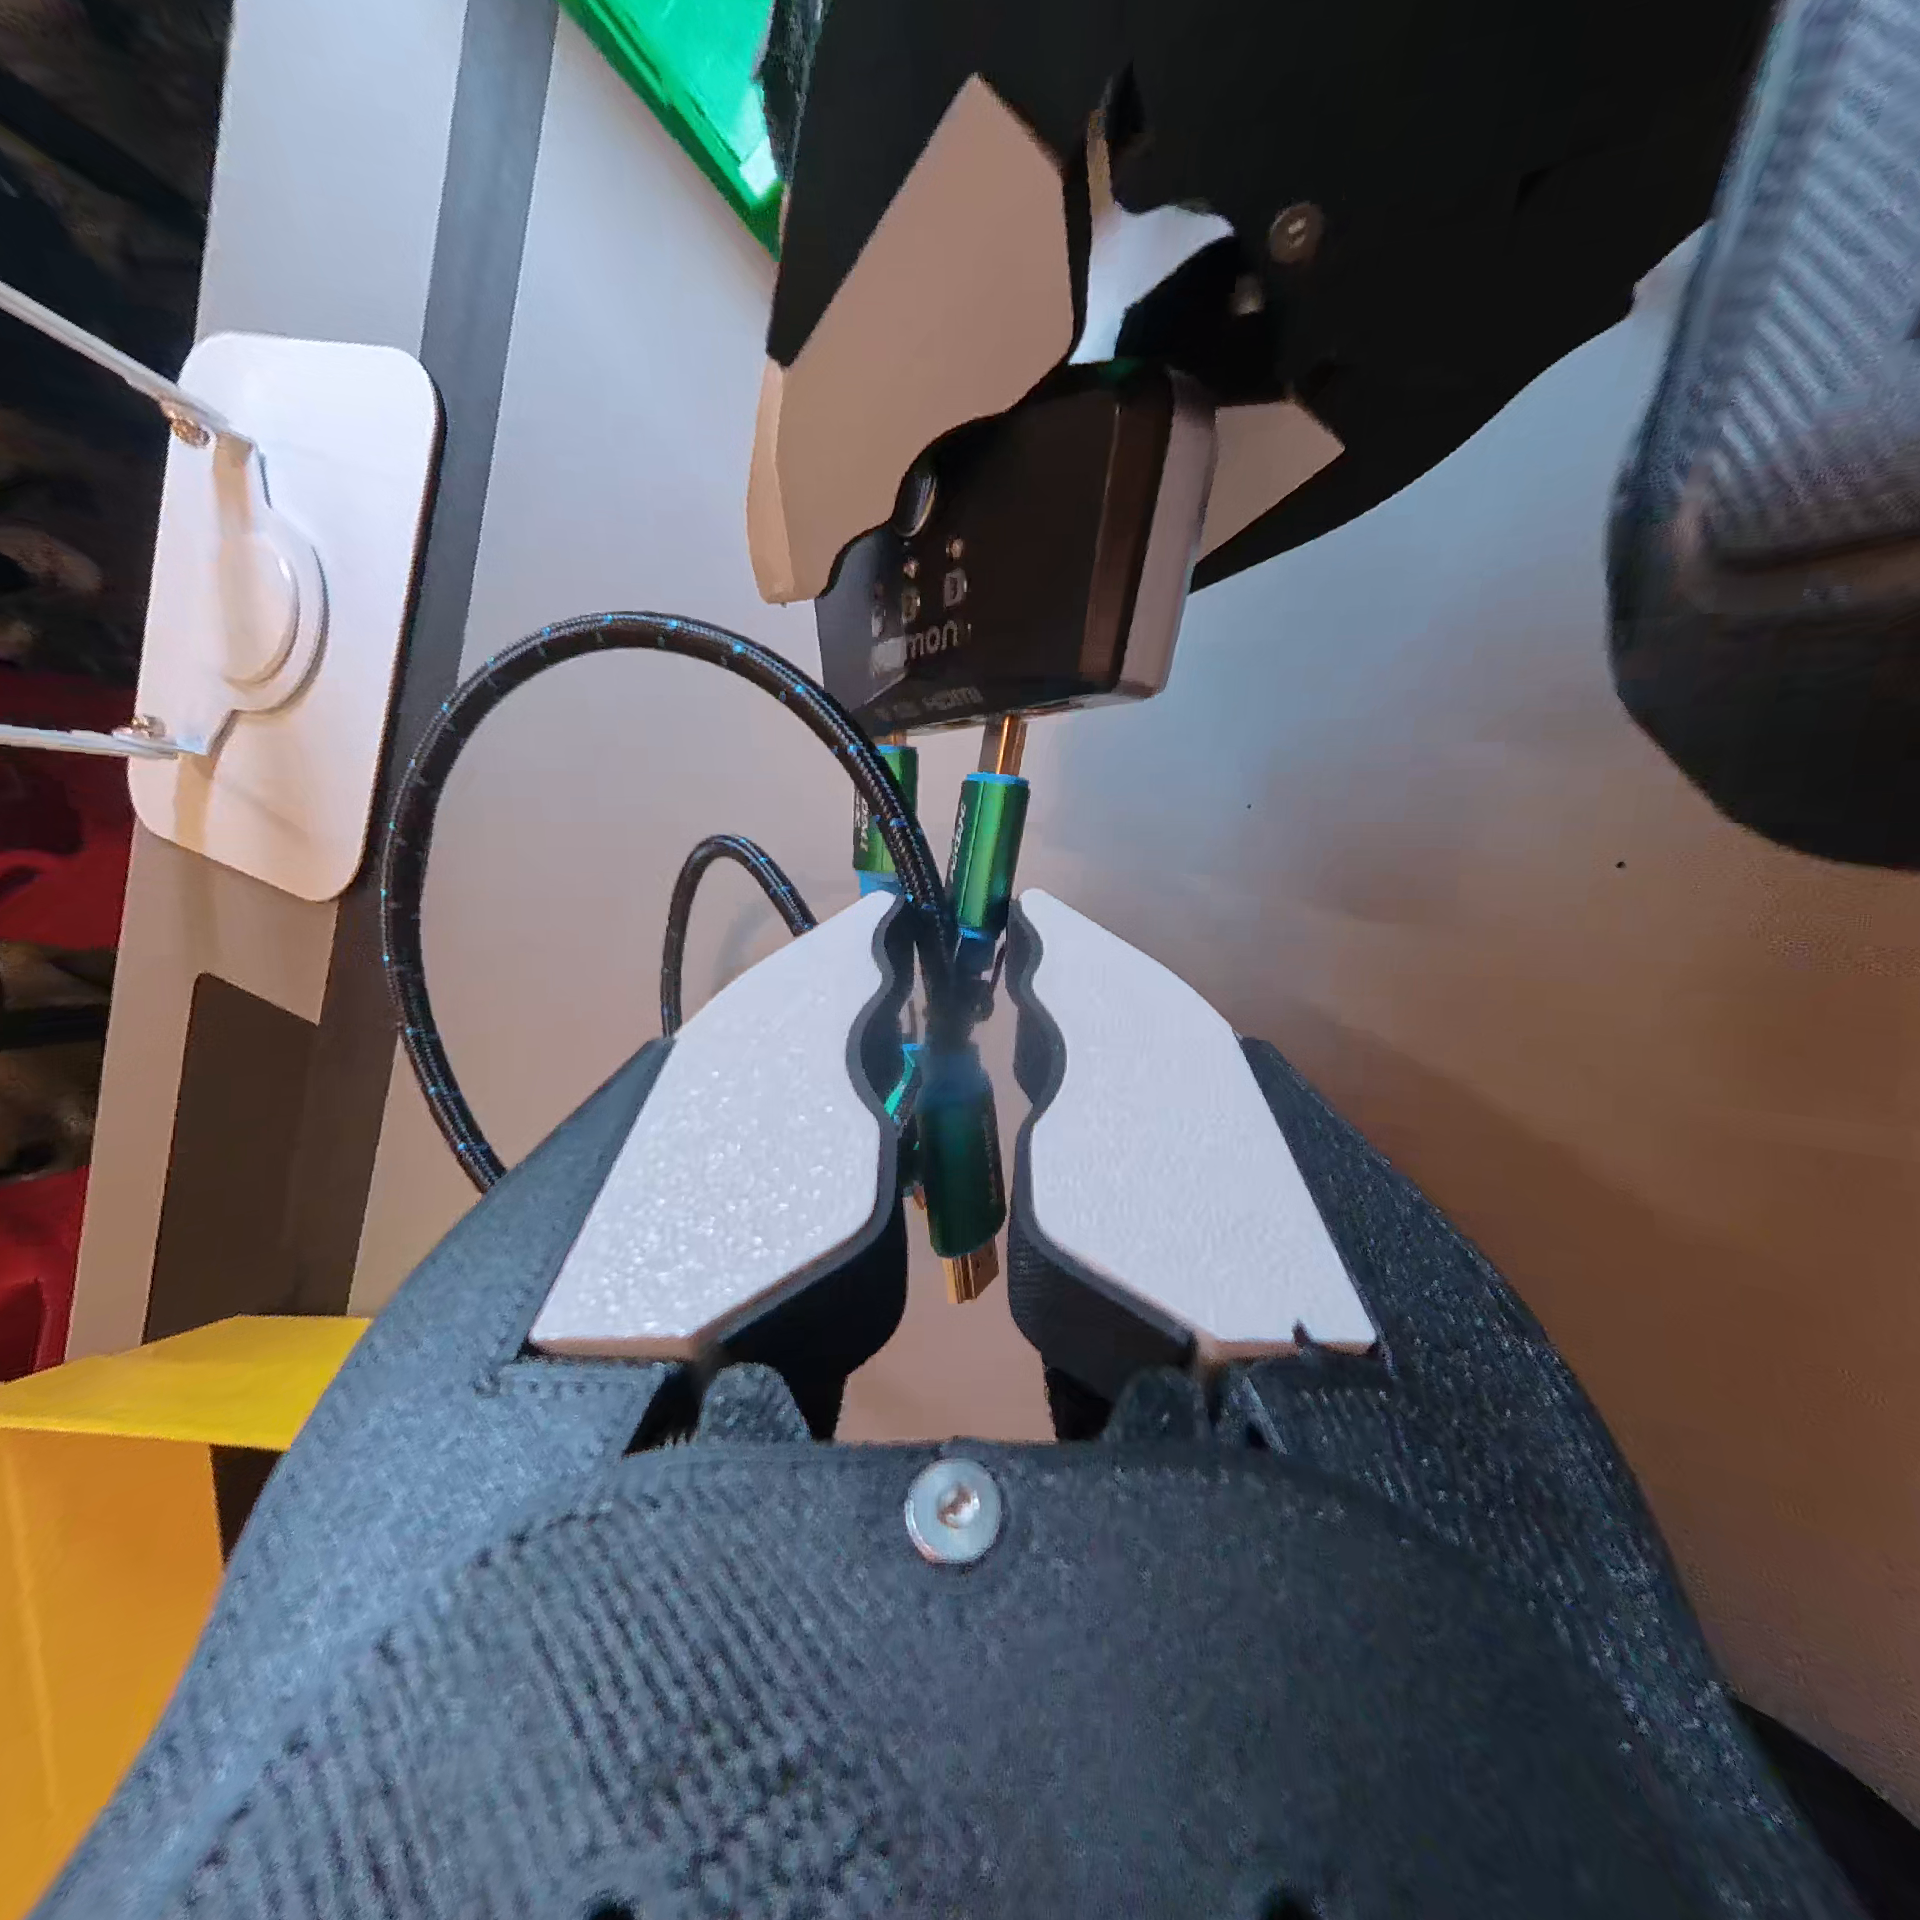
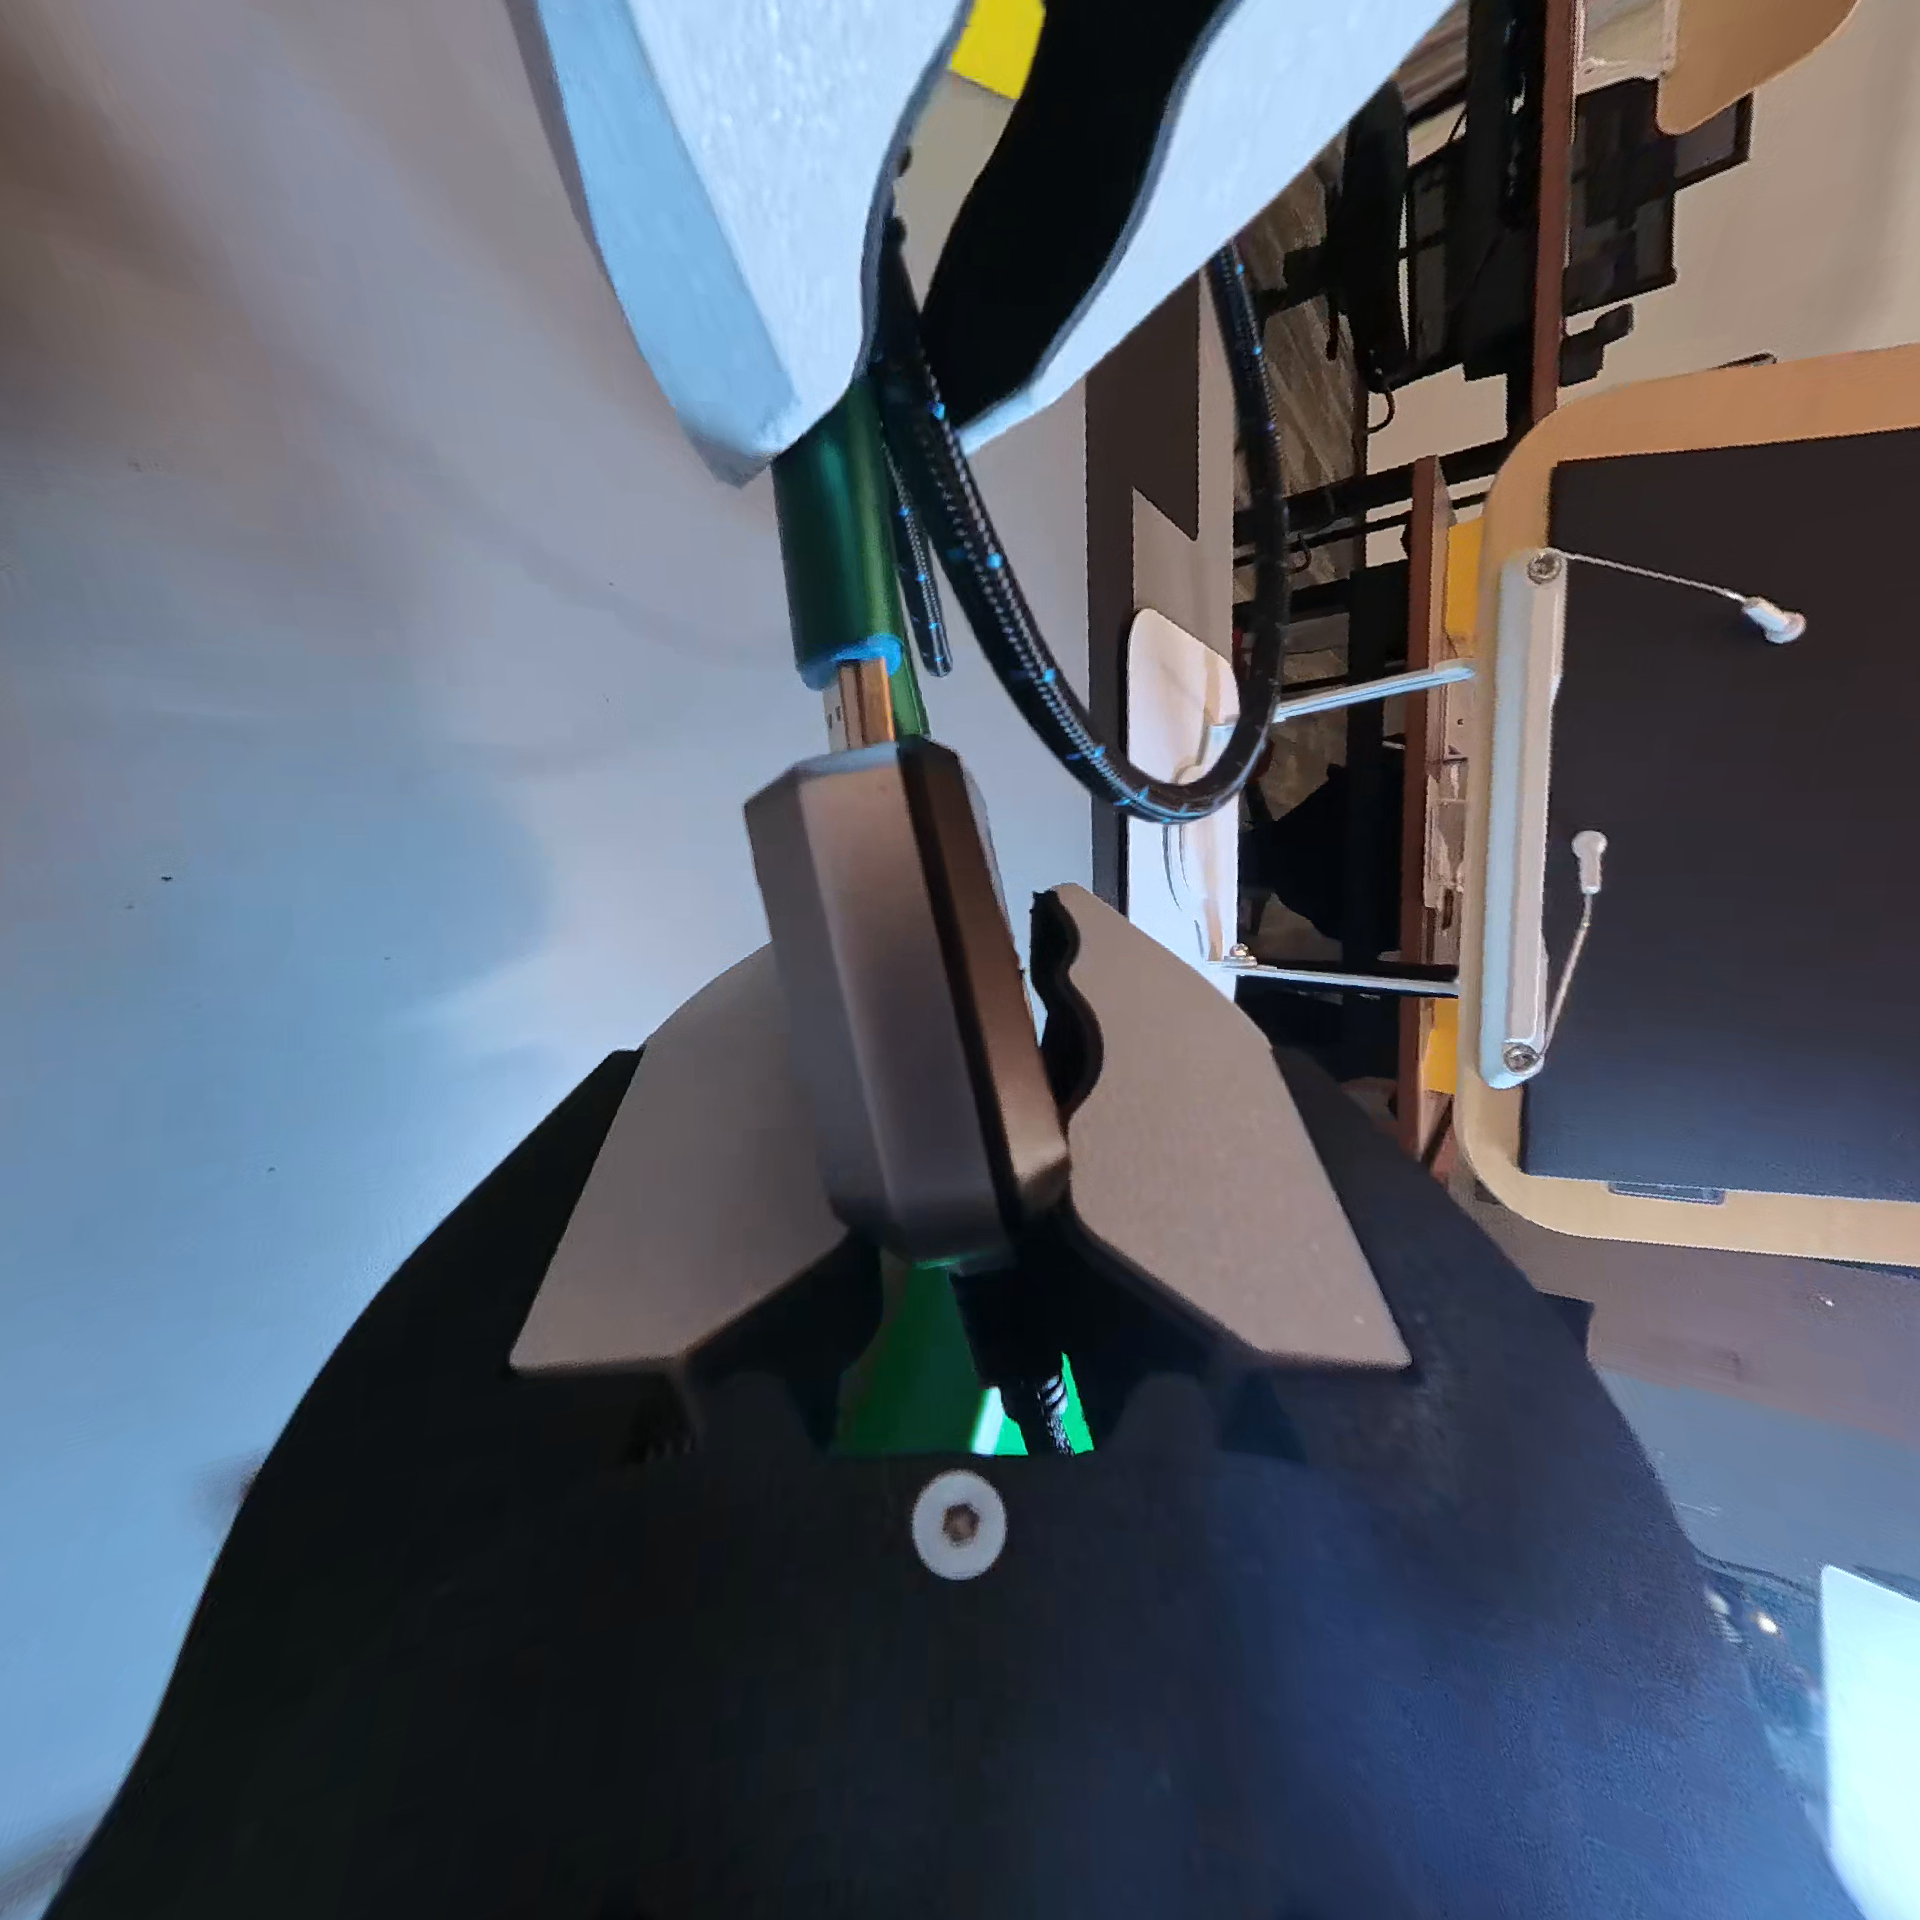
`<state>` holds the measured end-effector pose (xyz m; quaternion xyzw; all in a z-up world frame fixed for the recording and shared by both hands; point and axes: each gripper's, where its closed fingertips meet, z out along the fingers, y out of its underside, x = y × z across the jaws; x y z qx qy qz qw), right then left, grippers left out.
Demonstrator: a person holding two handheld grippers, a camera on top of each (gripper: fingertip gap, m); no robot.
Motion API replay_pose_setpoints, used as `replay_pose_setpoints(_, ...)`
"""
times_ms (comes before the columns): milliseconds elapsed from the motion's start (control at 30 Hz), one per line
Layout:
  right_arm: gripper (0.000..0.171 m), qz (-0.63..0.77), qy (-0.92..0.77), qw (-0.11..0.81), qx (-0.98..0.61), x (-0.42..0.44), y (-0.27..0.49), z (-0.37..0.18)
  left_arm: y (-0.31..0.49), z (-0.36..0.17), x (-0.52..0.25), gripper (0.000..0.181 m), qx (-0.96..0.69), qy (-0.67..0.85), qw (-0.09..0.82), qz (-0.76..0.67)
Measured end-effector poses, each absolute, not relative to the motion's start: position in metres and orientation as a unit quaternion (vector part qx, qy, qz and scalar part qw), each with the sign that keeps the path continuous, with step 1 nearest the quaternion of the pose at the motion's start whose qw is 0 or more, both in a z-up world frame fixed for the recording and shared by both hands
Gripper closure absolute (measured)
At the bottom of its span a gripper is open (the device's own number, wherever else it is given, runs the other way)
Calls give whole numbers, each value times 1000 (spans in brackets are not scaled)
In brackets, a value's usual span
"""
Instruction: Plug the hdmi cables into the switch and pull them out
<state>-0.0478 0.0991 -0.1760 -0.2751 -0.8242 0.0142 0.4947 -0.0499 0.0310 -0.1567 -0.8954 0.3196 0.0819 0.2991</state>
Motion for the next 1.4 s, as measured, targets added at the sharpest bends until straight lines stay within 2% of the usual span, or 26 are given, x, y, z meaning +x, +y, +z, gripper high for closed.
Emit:
replay_pose_setpoints(533, 141, 102, -820, 443, -348, -42, 97, -180, 37, -135, -45, 164, -866, 337, 354, 100)
replay_pose_setpoints(1033, 141, 82, -827, 422, -363, -42, 100, -194, 34, -146, -42, 165, -882, 325, 334, 65)
replay_pose_setpoints(1400, 141, 111, -832, 399, -369, -42, 91, -201, 34, -151, -46, 165, -884, 331, 317, 95)
